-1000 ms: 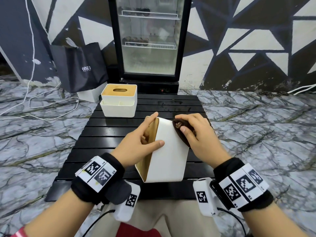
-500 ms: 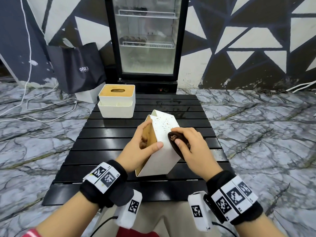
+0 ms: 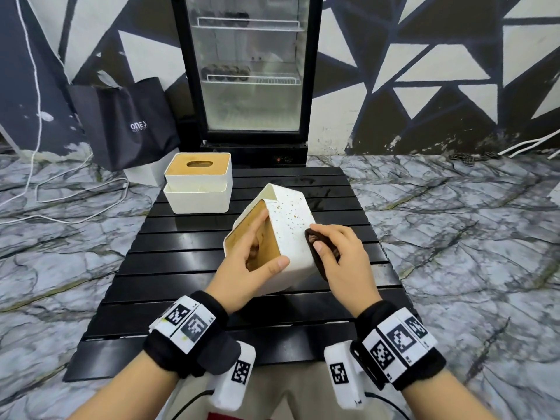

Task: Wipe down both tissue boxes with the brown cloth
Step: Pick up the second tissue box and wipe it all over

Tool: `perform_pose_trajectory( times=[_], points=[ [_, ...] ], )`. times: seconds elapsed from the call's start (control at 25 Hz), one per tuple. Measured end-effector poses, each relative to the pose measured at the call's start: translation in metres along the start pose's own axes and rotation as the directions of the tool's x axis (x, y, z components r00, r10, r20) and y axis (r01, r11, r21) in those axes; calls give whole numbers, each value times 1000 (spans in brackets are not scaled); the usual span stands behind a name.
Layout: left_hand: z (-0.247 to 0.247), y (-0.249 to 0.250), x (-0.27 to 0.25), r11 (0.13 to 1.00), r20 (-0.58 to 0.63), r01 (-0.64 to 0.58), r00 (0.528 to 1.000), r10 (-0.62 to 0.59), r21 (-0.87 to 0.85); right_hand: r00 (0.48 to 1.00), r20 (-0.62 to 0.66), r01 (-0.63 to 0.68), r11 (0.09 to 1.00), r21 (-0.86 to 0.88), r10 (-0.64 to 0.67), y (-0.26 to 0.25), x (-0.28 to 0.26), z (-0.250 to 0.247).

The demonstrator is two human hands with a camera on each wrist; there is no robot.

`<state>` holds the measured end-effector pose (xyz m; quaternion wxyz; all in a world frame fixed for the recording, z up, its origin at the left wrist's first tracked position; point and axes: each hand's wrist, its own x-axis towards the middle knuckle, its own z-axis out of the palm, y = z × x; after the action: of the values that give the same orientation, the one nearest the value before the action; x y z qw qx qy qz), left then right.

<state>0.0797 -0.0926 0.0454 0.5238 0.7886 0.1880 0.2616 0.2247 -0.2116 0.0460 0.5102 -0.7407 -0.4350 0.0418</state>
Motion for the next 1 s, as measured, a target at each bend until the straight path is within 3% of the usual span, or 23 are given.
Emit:
perform_pose_trajectory(
  times=[0.36,0.56,0.8,1.0],
  points=[
    [-1,0,6,1000,51,15,999,-14,-11,992,-24,121,993,-18,-121,-8,-15,10],
    [1,3,6,999,41,36,999,-35,-11,999,-27,21,999,-35,-22,-2,0,7],
    [-5,3,9,998,77,57,996,-54,-32,989,9,145,989,2,-145,-18,-20,13],
    [-4,6,8,998,95,59,994,-56,-30,995,18,99,995,-21,-99,-26,-4,14]
  ],
)
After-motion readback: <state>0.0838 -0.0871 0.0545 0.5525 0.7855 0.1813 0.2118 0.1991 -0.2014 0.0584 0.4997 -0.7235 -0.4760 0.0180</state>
